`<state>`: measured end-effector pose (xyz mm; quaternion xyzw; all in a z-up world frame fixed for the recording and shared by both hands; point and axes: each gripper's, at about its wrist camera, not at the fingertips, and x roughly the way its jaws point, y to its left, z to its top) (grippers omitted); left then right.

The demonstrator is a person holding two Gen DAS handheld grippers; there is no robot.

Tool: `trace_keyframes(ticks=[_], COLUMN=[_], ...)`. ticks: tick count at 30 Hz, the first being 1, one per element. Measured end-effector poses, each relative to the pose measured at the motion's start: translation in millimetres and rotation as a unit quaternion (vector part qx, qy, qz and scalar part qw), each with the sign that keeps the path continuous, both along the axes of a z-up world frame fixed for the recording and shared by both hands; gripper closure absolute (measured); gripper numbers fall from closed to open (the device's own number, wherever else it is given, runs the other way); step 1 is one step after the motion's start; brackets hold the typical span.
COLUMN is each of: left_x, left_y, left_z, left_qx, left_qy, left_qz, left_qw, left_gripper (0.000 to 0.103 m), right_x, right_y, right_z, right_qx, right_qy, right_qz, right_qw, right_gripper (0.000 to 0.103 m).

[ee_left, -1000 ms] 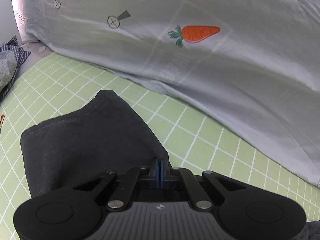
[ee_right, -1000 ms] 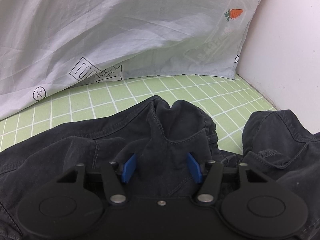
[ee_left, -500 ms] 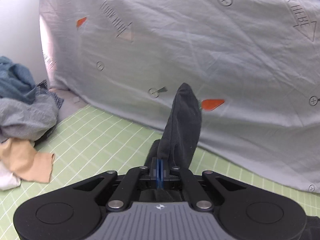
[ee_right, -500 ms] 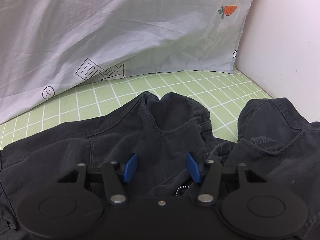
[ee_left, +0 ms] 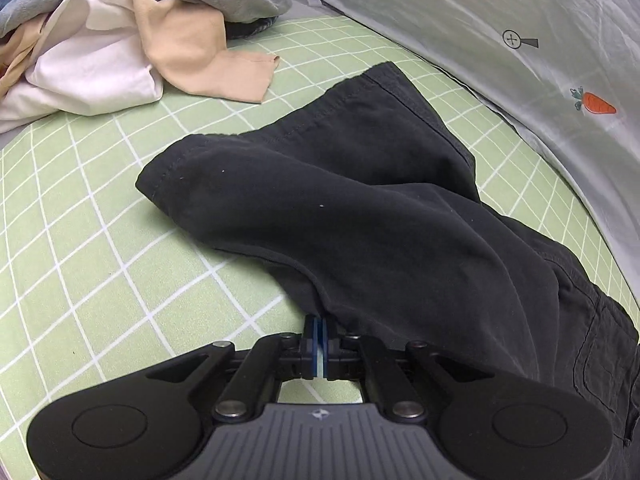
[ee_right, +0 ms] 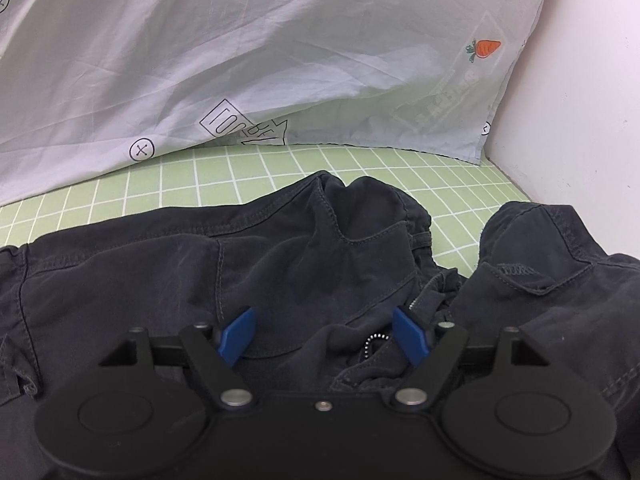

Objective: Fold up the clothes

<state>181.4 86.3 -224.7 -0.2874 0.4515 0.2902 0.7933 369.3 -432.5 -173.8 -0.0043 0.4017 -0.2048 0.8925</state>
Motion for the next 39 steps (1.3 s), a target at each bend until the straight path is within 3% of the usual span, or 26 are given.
trace_keyframes(ticks=[2, 5, 6, 9, 10, 12, 17, 20, 23, 27, 30, 36, 38, 39], left_x=[1, 10, 14, 26, 31, 40, 74, 106, 145, 177, 172, 119, 100, 89], left_y=[2, -1, -3, -6, -6, -5, -5, -11, -23, -40, -46, -38, -30, -27], left_z=[-1, 1, 2, 3, 3, 3, 3, 3, 2, 1, 2, 7, 7, 8], left_qx=[-0.004, 0.015, 0.023, 0.036, 0.038, 0.043, 0.035, 0.026, 0.022, 0.009, 0.016, 0.040, 0.017, 0.009], left_qy=[-0.001, 0.006, 0.009, 0.019, 0.021, 0.024, 0.010, -0.009, -0.035, -0.042, -0.035, -0.001, -0.014, -0.014], left_qz=[0.004, -0.015, -0.021, -0.025, -0.026, -0.027, -0.041, -0.061, -0.091, -0.089, -0.085, -0.091, -0.096, -0.097], left_qw=[1.0000, 0.9998, 0.9995, 0.9989, 0.9987, 0.9984, 0.9985, 0.9978, 0.9950, 0.9951, 0.9956, 0.9951, 0.9951, 0.9952], left_gripper=[0.100, 0.100, 0.100, 0.100, 0.100, 0.100, 0.100, 0.099, 0.097, 0.099, 0.100, 0.102, 0.101, 0.101], right_x=[7, 24, 30, 37, 40, 48, 78, 104, 135, 160, 146, 73, 43, 26], right_y=[-3, -11, -14, -23, -24, -25, -33, -43, -63, -93, -83, -38, -16, -10], right_z=[-2, -13, -19, -25, -25, -27, -32, -35, -36, -32, -31, -27, -20, -11], right_qx=[0.015, 0.028, 0.028, 0.041, 0.035, 0.012, -0.014, -0.027, -0.031, -0.022, -0.036, -0.101, -0.138, -0.135], right_qy=[-0.001, 0.017, 0.027, 0.008, 0.006, 0.001, -0.014, -0.021, -0.022, -0.008, 0.013, 0.032, 0.021, 0.009], right_qz=[-0.007, -0.020, -0.025, -0.053, -0.056, -0.062, -0.091, -0.107, -0.130, -0.142, -0.106, 0.012, 0.069, 0.080], right_qw=[1.000, 0.999, 0.999, 0.998, 0.998, 0.998, 0.996, 0.994, 0.991, 0.990, 0.994, 0.994, 0.988, 0.988], right_gripper=[0.017, 0.019, 0.032, 0.043, 0.057, 0.070, 0.074, 0.086, 0.086, 0.086, 0.085, 0.068, 0.056, 0.045])
